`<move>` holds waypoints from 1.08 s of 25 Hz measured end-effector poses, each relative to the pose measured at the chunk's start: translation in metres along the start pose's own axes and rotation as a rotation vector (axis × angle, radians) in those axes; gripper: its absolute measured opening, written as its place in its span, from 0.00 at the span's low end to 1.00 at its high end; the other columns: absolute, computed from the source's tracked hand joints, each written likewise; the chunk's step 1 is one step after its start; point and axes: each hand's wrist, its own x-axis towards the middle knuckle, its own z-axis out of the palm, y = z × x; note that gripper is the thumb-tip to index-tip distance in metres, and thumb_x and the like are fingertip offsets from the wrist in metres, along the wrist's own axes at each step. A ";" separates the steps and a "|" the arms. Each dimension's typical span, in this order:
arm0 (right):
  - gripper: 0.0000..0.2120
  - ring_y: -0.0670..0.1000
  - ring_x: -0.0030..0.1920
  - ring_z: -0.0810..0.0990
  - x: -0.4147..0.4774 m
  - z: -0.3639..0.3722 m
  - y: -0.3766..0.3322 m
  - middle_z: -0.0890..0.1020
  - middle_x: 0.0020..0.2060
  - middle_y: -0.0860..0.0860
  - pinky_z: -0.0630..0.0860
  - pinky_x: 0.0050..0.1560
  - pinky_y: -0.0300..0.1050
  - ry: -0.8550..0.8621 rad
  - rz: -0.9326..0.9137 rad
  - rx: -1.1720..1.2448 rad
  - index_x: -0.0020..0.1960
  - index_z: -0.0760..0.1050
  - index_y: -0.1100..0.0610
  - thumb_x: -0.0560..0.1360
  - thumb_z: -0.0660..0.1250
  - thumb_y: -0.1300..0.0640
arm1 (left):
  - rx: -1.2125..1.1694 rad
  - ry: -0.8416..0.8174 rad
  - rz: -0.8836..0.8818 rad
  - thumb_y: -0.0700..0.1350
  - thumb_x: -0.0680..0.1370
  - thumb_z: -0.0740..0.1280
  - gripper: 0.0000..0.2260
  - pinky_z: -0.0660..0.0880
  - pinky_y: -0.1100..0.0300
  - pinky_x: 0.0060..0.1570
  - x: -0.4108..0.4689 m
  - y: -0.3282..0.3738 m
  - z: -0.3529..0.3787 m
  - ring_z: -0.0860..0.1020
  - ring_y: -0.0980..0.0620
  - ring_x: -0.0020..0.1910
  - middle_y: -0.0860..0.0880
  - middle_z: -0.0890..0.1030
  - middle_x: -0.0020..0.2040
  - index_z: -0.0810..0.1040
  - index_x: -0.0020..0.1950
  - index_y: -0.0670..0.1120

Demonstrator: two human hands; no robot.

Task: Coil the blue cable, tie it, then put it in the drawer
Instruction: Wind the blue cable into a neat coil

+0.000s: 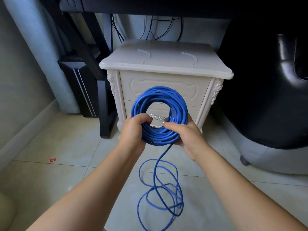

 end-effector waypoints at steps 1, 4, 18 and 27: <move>0.18 0.56 0.48 0.84 0.000 0.003 0.001 0.83 0.47 0.54 0.80 0.53 0.61 0.006 0.023 0.089 0.57 0.75 0.54 0.70 0.74 0.63 | -0.040 -0.006 -0.016 0.31 0.70 0.64 0.07 0.69 0.54 0.40 -0.001 -0.003 0.001 0.70 0.49 0.36 0.47 0.70 0.34 0.73 0.42 0.42; 0.16 0.54 0.41 0.85 0.002 0.006 -0.001 0.84 0.41 0.55 0.81 0.49 0.54 0.107 0.037 0.282 0.58 0.77 0.59 0.72 0.69 0.69 | -0.094 -0.113 -0.049 0.32 0.73 0.65 0.08 0.75 0.52 0.48 -0.004 -0.012 0.004 0.75 0.44 0.43 0.43 0.74 0.40 0.75 0.50 0.40; 0.22 0.51 0.46 0.78 -0.001 -0.001 -0.013 0.80 0.46 0.45 0.75 0.47 0.46 0.104 -0.376 -0.836 0.54 0.75 0.45 0.65 0.69 0.65 | 0.980 -0.318 0.499 0.37 0.68 0.73 0.32 0.75 0.66 0.53 0.000 0.004 -0.012 0.79 0.60 0.51 0.57 0.77 0.60 0.71 0.69 0.56; 0.20 0.41 0.49 0.80 -0.006 -0.008 -0.021 0.82 0.48 0.39 0.77 0.51 0.39 0.055 -0.331 -0.598 0.53 0.75 0.41 0.66 0.75 0.58 | 0.842 -0.201 0.407 0.33 0.68 0.69 0.16 0.74 0.61 0.35 -0.002 0.007 -0.003 0.76 0.56 0.31 0.53 0.80 0.34 0.79 0.49 0.50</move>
